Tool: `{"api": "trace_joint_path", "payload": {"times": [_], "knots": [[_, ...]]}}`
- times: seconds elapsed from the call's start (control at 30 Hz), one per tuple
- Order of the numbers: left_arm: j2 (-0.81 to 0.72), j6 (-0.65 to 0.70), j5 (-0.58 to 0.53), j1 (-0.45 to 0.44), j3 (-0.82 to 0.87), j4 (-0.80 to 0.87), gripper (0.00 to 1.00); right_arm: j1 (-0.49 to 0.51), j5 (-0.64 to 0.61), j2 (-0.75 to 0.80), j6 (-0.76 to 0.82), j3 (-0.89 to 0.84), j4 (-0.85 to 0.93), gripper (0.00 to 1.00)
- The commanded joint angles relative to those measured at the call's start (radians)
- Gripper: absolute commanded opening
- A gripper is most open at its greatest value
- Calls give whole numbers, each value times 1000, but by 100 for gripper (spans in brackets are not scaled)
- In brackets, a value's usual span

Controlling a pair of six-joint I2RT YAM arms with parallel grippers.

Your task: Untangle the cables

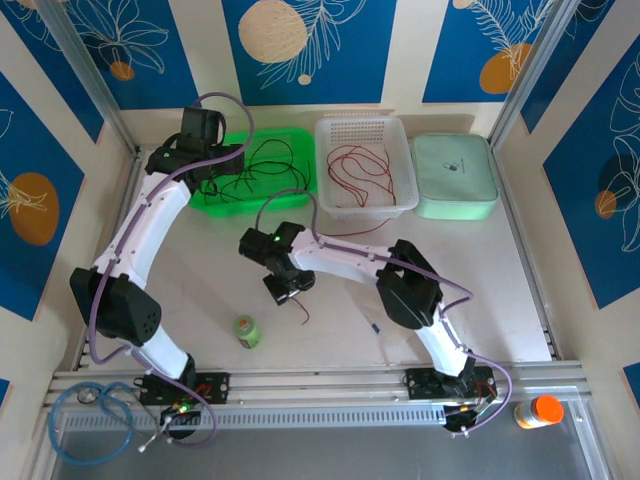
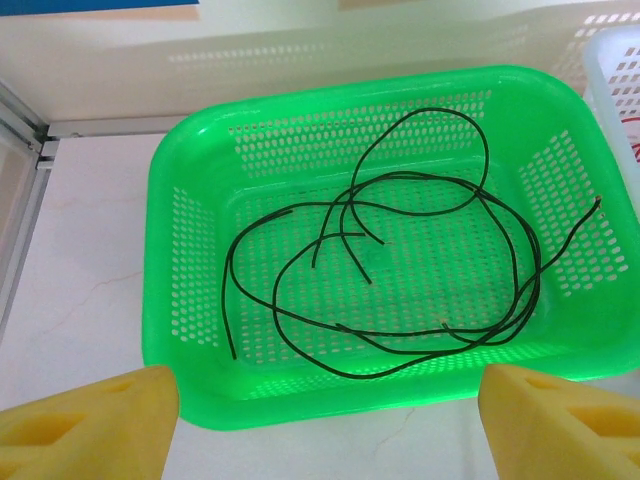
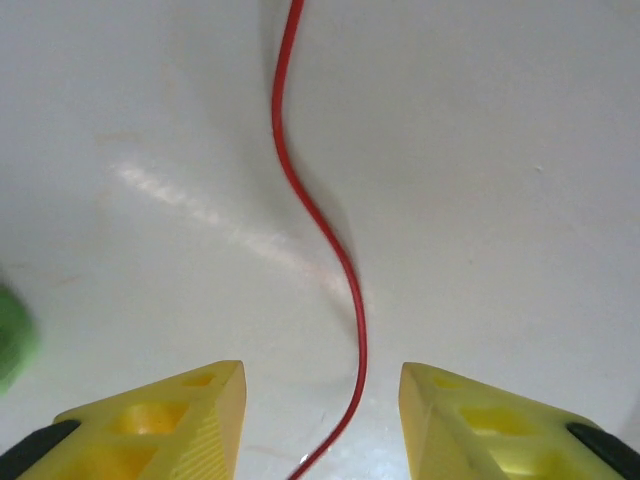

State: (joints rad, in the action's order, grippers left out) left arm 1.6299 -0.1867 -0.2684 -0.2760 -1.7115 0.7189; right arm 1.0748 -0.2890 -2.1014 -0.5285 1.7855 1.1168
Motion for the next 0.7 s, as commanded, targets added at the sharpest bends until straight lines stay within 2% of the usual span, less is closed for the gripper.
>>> {"api": "trace_joint_path", "payload": {"times": [0.0, 0.27, 0.67], "knots": [[-36, -22, 18, 11, 14, -12, 79, 8, 7, 48, -53, -63, 41, 46], [-37, -24, 27, 12, 23, -19, 79, 10, 97, 39, -106, -169, -35, 53], [-26, -19, 30, 13, 29, -21, 79, -8, 131, -51, -125, -195, -63, 50]]}}
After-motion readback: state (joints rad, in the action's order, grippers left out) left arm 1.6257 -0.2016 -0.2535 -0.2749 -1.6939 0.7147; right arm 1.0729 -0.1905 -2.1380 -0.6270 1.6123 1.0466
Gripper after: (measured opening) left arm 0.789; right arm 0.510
